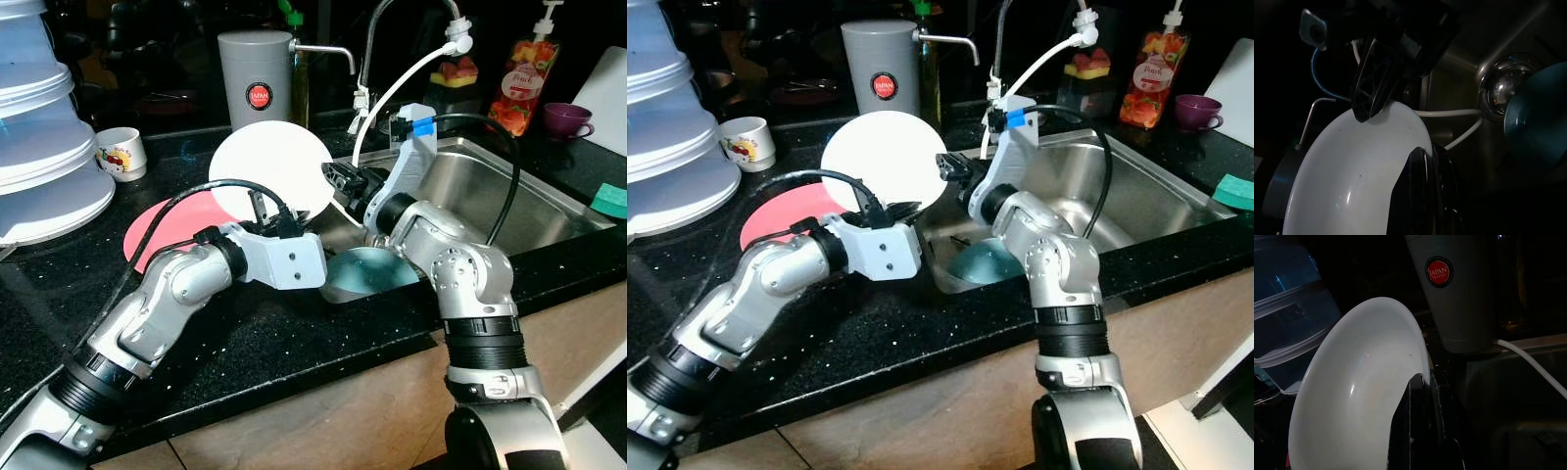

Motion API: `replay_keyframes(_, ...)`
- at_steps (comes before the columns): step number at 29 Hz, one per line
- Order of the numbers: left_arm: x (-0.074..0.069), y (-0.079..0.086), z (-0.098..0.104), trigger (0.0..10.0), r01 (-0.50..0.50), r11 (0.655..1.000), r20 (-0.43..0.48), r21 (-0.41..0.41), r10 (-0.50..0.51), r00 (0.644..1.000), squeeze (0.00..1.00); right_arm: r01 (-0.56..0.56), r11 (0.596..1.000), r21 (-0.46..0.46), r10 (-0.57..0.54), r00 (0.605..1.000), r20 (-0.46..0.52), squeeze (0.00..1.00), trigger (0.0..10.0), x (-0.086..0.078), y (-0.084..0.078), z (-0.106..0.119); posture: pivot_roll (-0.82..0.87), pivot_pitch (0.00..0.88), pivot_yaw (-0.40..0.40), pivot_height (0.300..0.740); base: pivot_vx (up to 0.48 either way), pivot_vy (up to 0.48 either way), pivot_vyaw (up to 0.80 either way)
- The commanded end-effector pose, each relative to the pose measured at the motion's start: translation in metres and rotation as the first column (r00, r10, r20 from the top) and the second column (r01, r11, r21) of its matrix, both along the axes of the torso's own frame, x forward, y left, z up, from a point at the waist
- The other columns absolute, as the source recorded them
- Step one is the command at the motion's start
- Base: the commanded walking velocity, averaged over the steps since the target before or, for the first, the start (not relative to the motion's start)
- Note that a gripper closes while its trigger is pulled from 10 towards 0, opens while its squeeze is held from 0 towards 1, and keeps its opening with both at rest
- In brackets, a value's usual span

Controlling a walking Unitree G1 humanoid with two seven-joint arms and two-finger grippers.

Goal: Kitchen organization

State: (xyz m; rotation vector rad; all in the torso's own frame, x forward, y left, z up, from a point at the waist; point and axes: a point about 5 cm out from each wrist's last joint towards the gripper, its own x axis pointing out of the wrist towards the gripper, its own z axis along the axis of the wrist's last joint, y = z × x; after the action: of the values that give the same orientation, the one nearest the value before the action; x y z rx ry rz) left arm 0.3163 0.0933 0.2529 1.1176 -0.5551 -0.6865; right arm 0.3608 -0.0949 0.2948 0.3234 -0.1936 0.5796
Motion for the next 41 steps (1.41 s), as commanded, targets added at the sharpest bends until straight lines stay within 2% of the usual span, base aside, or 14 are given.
replay_keyframes(1, -0.003, -0.006, 0.004, 10.0, 0.031, 1.000, 0.032, 0.006, -0.031, 0.999, 0.00, -0.045, 0.999, -0.011, 0.045, 0.999, -0.010, 0.00, 0.0, -0.003, 0.010, -0.003, -0.03, 0.005, 0.028, 0.740, 0.000, 0.000, 0.00)
replay_keyframes(3, -0.003, -0.006, 0.003, 10.0, 0.032, 0.999, 0.027, 0.005, -0.032, 0.999, 0.00, -0.044, 0.999, -0.012, 0.044, 0.999, -0.010, 0.00, 0.0, -0.003, 0.010, -0.003, -0.03, 0.005, 0.028, 0.740, 0.000, 0.000, 0.00)
replay_keyframes(4, -0.003, -0.006, 0.003, 7.8, 0.035, 0.999, 0.024, 0.004, -0.035, 0.999, 0.00, -0.043, 0.999, -0.012, 0.043, 0.999, -0.011, 0.00, 0.0, -0.002, 0.009, -0.003, -0.03, 0.007, 0.027, 0.740, 0.000, 0.000, 0.00)
replay_keyframes(5, -0.003, -0.006, 0.002, 2.4, 0.038, 0.999, 0.023, 0.006, -0.039, 0.999, 0.00, -0.042, 0.999, -0.012, 0.042, 0.999, -0.011, 0.00, 0.0, -0.002, 0.010, -0.003, -0.03, 0.007, 0.026, 0.740, 0.000, 0.000, 0.00)
replay_keyframes(6, -0.003, -0.006, 0.002, 2.4, 0.038, 0.999, 0.023, 0.006, -0.039, 0.999, 0.00, -0.042, 0.999, -0.012, 0.042, 0.999, -0.011, 0.00, 0.0, -0.002, 0.010, -0.003, -0.03, 0.007, 0.026, 0.740, 0.000, 0.000, 0.00)
replay_keyframes(7, -0.003, -0.006, 0.002, 0.0, 0.039, 0.999, 0.026, 0.009, -0.039, 0.999, 0.00, -0.042, 0.999, -0.014, 0.042, 0.999, -0.011, 0.00, 0.0, -0.002, 0.010, -0.003, -0.03, 0.009, 0.027, 0.740, 0.000, 0.000, 0.00)
replay_keyframes(9, -0.003, -0.006, 0.002, 1.6, 0.034, 0.999, 0.035, 0.013, -0.034, 0.999, 0.00, -0.041, 0.999, -0.016, 0.041, 0.999, -0.010, 0.00, 0.0, -0.002, 0.010, -0.003, -0.03, 0.009, 0.027, 0.740, 0.000, 0.000, 0.00)
replay_keyframes(10, -0.002, -0.006, 0.003, 10.0, 0.030, 0.999, 0.038, 0.013, -0.031, 0.999, 0.00, -0.041, 0.999, -0.016, 0.041, 0.999, -0.010, 0.00, 0.0, -0.002, 0.010, -0.003, -0.03, 0.009, 0.027, 0.740, 0.000, 0.000, 0.00)
replay_keyframes(13, -0.001, -0.005, 0.007, 10.0, 0.019, 1.000, 0.055, -0.023, -0.017, 0.998, 0.18, -0.026, 1.000, -0.009, 0.025, 1.000, -0.012, 0.00, 0.0, -0.001, 0.009, -0.003, -0.03, 0.012, 0.025, 0.740, 0.000, 0.000, 0.00)
replay_keyframes(14, 0.000, -0.005, 0.008, 10.0, 0.018, 0.999, 0.059, -0.042, -0.016, 0.998, 1.00, -0.015, 1.000, -0.004, 0.015, 1.000, -0.013, 0.00, 0.0, 0.000, 0.007, -0.003, -0.03, 0.013, 0.024, 0.740, 0.000, 0.000, 0.00)
replay_keyframes(20, 0.001, -0.004, 0.014, 10.0, 0.003, 0.998, 0.097, -0.065, 0.004, 0.995, 0.90, 0.042, 0.999, 0.030, -0.041, 0.999, -0.023, 0.00, 0.0, 0.005, -0.002, -0.001, -0.03, 0.014, 0.022, 0.740, 0.000, 0.000, 0.00)
replay_keyframes(21, 0.001, -0.003, 0.014, 10.0, -0.001, 0.997, 0.096, -0.071, 0.008, 0.995, 0.00, 0.058, 0.998, 0.038, -0.057, 0.998, -0.025, 0.00, 0.0, 0.006, -0.004, 0.000, -0.03, 0.015, 0.021, 0.740, 0.000, 0.000, 0.00)
replay_keyframes(33, -0.005, -0.005, 0.034, 10.0, 0.047, 0.971, 0.170, -0.235, -0.007, 0.985, 0.00, 0.441, 0.887, 0.138, -0.439, 0.897, -0.049, 0.00, 0.0, 0.024, -0.068, 0.008, -0.03, 0.019, 0.020, 0.740, 0.000, 0.000, 0.00)
replay_keyframes(41, 0.014, -0.003, 0.019, 10.0, -0.063, 0.899, -0.178, -0.434, -0.017, 0.984, 0.00, 0.615, 0.784, -0.082, -0.600, 0.786, 0.148, 0.00, 0.0, 0.024, -0.100, 0.015, -0.04, 0.028, 0.022, 0.740, 0.000, 0.000, 0.00)
